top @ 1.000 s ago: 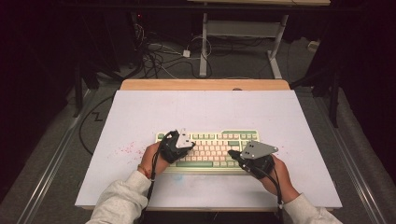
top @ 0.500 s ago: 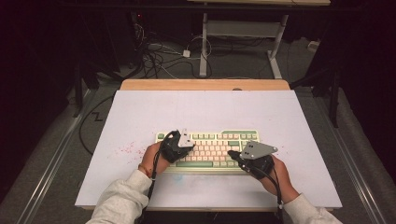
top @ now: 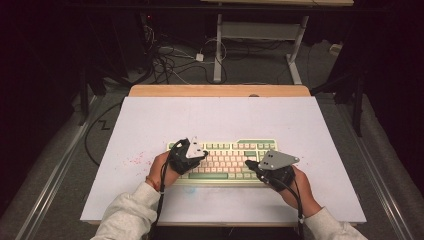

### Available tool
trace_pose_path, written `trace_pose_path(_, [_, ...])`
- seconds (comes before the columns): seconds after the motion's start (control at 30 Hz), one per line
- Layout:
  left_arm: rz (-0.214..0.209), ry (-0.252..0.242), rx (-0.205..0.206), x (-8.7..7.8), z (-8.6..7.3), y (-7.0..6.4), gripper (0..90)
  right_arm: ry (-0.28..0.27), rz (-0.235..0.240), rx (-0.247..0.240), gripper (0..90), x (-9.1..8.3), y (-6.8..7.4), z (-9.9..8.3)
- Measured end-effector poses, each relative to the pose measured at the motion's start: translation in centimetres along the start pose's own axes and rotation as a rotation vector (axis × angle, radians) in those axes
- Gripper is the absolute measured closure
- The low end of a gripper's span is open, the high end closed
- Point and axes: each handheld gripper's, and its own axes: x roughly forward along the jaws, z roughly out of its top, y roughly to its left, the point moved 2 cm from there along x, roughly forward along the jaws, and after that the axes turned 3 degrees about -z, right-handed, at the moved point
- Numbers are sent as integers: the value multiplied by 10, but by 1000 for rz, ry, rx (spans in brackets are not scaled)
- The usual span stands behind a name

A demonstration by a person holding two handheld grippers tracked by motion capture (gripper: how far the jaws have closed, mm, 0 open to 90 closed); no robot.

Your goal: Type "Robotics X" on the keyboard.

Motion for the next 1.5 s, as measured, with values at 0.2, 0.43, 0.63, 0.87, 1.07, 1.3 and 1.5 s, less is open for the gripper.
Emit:
trace_pose_path(0.2, [4, -17, 3, -6, -1, -1, 878, -2, -2, -1, 900, 0, 0, 0])
trace_pose_path(0.43, [11, -33, -2, -12, -3, -2, 878, 6, 0, -8, 900, 2, 2, -1])
trace_pose_path(0.63, [12, -57, 5, -16, -4, -3, 877, 7, 1, -5, 900, 3, 1, -1])
trace_pose_path(0.87, [8, -70, 22, -21, -8, -5, 878, 15, 0, -4, 900, 7, 1, -3])
trace_pose_path(1.07, [18, -69, 22, -26, -13, -7, 878, 16, 6, -10, 900, 12, 4, -1])
trace_pose_path(1.3, [35, -66, 6, -37, -23, -5, 878, 18, 34, -22, 900, 25, 10, 6])
trace_pose_path(1.5, [41, -73, -29, -47, -36, -5, 878, 23, 50, -15, 900, 34, 9, 12])
